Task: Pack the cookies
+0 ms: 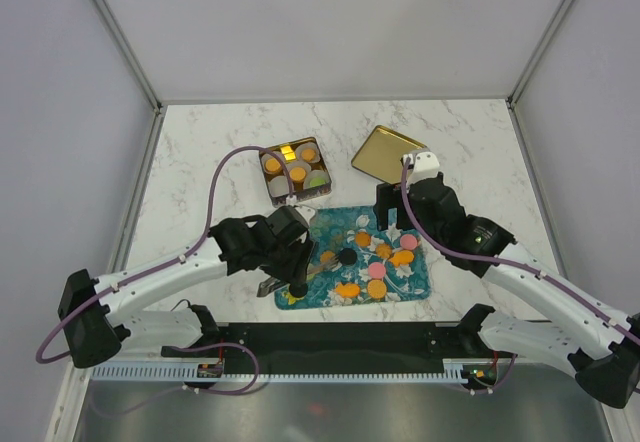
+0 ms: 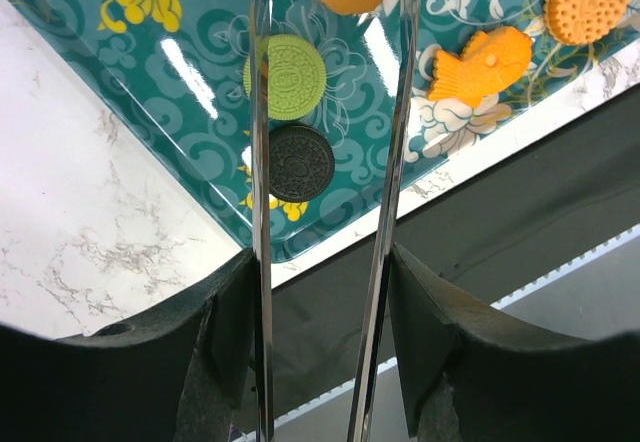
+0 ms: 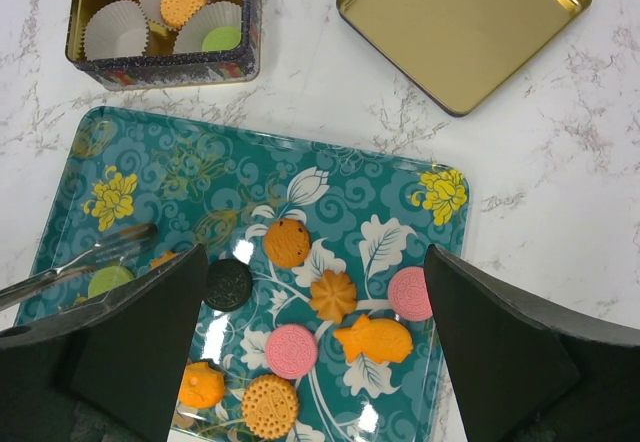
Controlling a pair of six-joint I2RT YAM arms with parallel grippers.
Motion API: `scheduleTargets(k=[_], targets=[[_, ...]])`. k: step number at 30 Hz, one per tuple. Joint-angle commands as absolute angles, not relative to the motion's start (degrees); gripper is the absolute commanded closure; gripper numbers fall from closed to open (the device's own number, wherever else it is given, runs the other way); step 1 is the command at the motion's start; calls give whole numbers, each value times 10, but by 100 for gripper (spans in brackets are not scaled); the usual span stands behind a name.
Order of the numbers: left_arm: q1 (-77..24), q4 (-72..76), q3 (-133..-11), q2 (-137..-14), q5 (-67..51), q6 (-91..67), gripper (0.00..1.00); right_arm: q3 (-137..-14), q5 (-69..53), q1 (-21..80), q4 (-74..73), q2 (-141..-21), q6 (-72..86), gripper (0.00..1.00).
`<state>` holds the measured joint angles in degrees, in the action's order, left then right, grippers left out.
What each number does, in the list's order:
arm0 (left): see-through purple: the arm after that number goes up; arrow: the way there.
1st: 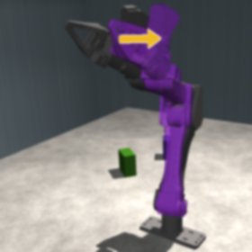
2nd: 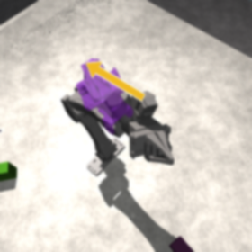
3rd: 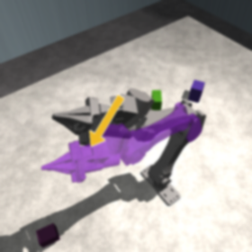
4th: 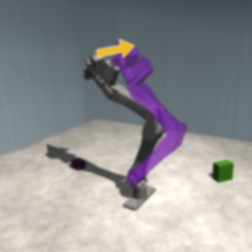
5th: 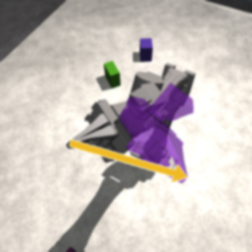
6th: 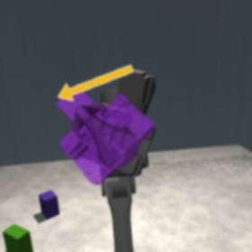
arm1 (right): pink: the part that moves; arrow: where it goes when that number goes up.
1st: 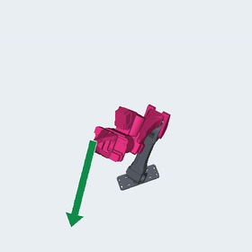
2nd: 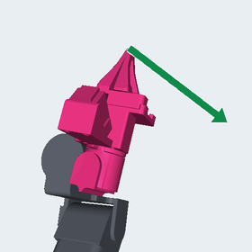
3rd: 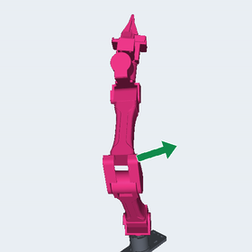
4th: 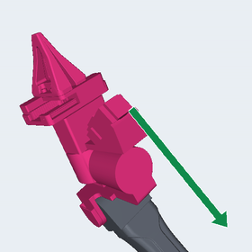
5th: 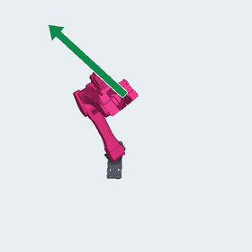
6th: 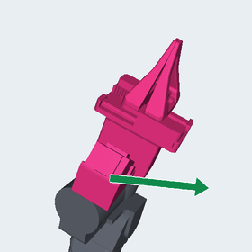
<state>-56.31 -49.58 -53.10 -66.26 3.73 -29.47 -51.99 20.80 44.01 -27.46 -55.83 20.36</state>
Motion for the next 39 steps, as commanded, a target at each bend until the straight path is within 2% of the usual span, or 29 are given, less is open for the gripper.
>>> scheduleTargets(k=[1,12,25,32,39], targets=[[-560,-483,-556,-666,8,-268,40,-519,209,438,-265,-544,211,2],[-560,-484,-562,-685,13,-262,41,-519,212,438,-268,-539,212,2],[-561,-501,-562,-693,20,-250,47,-514,214,438,-269,-533,214,2],[-561,-512,-569,-697,33,-243,51,-513,212,437,-267,-538,215,2],[-561,-525,-598,-693,85,-248,60,-516,210,438,-267,-535,214,2]])
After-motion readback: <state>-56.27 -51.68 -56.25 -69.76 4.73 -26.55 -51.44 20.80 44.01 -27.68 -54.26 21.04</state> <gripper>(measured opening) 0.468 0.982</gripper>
